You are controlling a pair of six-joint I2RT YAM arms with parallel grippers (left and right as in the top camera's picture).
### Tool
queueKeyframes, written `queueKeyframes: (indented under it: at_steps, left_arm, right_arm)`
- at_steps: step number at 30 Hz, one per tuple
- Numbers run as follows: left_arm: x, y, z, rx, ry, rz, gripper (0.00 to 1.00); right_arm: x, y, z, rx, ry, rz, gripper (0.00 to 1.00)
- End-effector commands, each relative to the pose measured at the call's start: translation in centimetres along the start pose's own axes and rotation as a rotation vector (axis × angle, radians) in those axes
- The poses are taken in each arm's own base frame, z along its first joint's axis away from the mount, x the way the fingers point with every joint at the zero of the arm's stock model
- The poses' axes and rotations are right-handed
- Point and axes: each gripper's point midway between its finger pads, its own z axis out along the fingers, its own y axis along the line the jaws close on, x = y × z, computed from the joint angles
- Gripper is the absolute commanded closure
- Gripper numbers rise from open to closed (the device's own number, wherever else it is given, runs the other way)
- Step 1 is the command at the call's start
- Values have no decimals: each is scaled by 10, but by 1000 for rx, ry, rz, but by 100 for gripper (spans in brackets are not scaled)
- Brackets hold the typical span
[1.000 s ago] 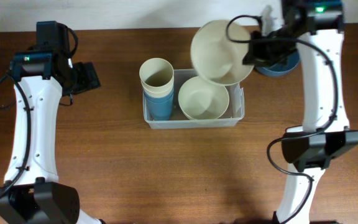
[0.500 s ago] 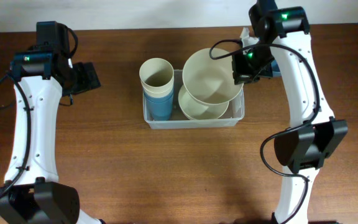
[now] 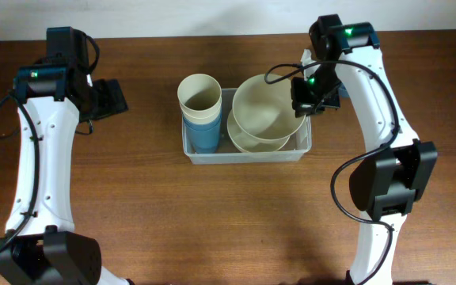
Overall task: Pack container
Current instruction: 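Lower the cream bowl onto the bowl in the container and release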
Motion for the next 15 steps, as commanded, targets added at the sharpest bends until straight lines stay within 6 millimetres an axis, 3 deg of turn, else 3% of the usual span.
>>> queueKeyframes:
  at_steps: [1,5,11,15]
  left_arm:
    - [2,3,3,-8,7,-13,0]
    - [2,3,3,-8,7,-13,0]
    - [2,3,3,-8,7,-13,0]
    - [2,3,3,-8,7,-13,0]
  right_arm:
    - [1,1,-2,-3,-17,8,96]
    - [-2,2,-2,-5,-28,4,96]
    - [-3,20,4,0,-42,-45,96]
    - [-6,16,6,75,-66,-20,95]
